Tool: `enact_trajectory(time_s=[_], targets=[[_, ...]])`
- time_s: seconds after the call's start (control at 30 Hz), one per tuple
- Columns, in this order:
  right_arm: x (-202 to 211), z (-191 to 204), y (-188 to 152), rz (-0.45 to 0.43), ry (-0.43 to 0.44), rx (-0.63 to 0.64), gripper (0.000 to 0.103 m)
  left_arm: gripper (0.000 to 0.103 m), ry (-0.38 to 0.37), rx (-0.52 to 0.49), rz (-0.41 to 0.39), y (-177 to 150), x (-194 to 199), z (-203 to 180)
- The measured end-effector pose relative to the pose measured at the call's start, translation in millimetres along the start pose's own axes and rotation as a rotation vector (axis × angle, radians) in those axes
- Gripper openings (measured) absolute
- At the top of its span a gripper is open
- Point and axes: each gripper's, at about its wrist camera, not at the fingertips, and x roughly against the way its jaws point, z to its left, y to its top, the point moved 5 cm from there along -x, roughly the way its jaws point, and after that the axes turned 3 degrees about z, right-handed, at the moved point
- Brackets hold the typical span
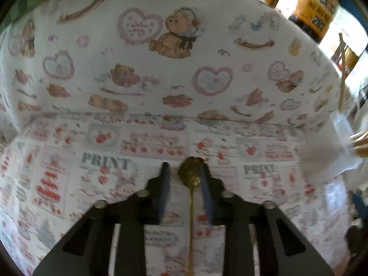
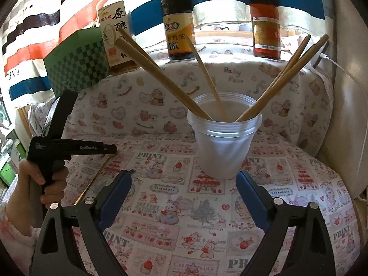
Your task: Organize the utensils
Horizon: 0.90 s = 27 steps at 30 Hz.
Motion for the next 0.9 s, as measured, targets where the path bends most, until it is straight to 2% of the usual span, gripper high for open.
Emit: enact_trajectory(time_s=[0.2, 0.33, 0.43, 0.5, 0.6, 0.73, 0.77, 0.9], targets=[[-1, -5, 1, -0.008, -0.027, -0.004, 0.094, 0.001, 0.057, -0.011, -0.041, -1, 3, -3], [0, -8, 3, -0.013, -0.035, -0.010, 0.094, 0.000, 0.093, -0.063, -0.058, -3, 18, -12], [2, -7, 3, -0.020, -0.033, -0.009, 0.094, 0.000, 0.089, -0.071, -0.070, -6, 32, -16], [3, -7, 3, -0.025, -0.039, -0.005, 0.094, 0.000, 0.148, -0.077, -0.052, -8, 40, -16], [4, -6, 3, -0.023, -0.038, -0.003, 0.093, 0.000, 0.297, -0.122, -0.035, -15, 50, -16], [7, -4, 3, -0.024, -0.023, -0.003, 0.093, 0.000, 0.373, -0.167, 0.010, -31, 56, -18], [8, -3, 3, -0.026, -0.022, 0.000, 0.093, 0.000, 0.377, -0.164, 0.021, -35, 58, -17], [12, 1, 3, -0.035, -0.021, 0.011, 0.093, 0.000, 0.310, -0.134, 0.054, -52, 60, -17]])
